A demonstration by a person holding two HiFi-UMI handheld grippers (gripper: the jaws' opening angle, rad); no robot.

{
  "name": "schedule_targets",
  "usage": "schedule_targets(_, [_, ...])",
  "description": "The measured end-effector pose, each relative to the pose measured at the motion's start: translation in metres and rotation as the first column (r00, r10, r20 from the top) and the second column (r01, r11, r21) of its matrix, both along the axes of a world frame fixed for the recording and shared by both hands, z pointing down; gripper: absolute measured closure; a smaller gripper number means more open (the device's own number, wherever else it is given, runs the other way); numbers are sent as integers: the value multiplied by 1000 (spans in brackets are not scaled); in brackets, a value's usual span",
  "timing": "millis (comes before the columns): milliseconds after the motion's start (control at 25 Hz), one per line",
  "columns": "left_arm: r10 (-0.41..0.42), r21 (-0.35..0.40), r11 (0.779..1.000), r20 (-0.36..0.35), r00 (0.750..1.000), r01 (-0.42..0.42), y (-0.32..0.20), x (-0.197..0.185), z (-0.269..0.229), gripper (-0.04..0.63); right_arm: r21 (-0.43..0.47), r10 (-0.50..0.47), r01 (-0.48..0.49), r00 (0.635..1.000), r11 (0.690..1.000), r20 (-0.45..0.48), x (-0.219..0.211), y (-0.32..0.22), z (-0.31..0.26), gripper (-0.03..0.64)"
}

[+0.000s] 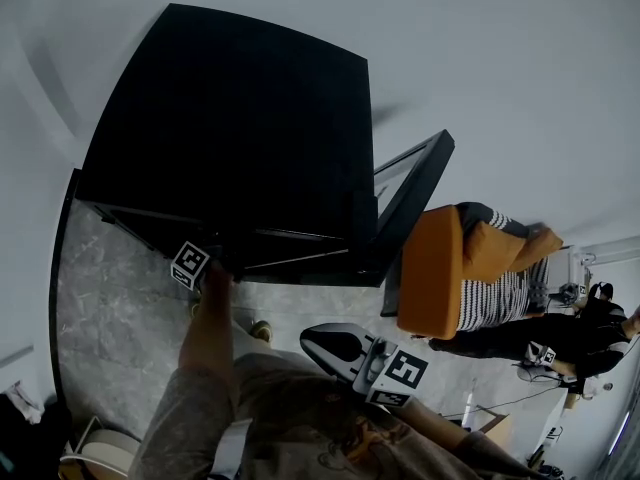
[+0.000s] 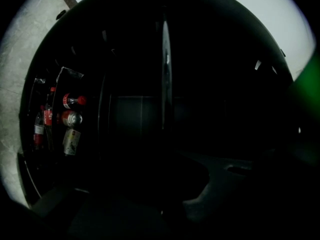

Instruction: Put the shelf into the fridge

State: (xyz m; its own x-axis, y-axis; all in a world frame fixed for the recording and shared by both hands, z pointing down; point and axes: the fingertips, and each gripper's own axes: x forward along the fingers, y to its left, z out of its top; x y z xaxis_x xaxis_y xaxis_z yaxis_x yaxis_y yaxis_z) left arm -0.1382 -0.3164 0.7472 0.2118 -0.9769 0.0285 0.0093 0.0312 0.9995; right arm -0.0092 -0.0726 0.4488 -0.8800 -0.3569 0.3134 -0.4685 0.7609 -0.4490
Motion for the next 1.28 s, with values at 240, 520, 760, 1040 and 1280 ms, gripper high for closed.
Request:
schedule_targets(240, [2,0,1000,-10,1000,-2,-11,2,0,580,2,8,-8,1000,1000,-6,1,-2,1,588])
schedule_targets(520, [-8,-14,1000,-23,1000,8,-25,3,0,580,1,24,-24,1000,1000,-8,2,-2,-1,588])
schedule_targets(760, [-3,3,1000,-4,1000,3,-36,2,-1,580,-10,43,-43,999,999,-13,4,-4,-1,588])
schedule_targets(1040, [-28,21,999,8,1000,28,-43,-2,10,580,-18,47,-47,999,999,-22,5,-4,3,588])
schedule_targets(1280, [-5,29,1000,6,1000,5,-48,2,4,580,-17,68,-68,997,998,-26,8,-6,4,588])
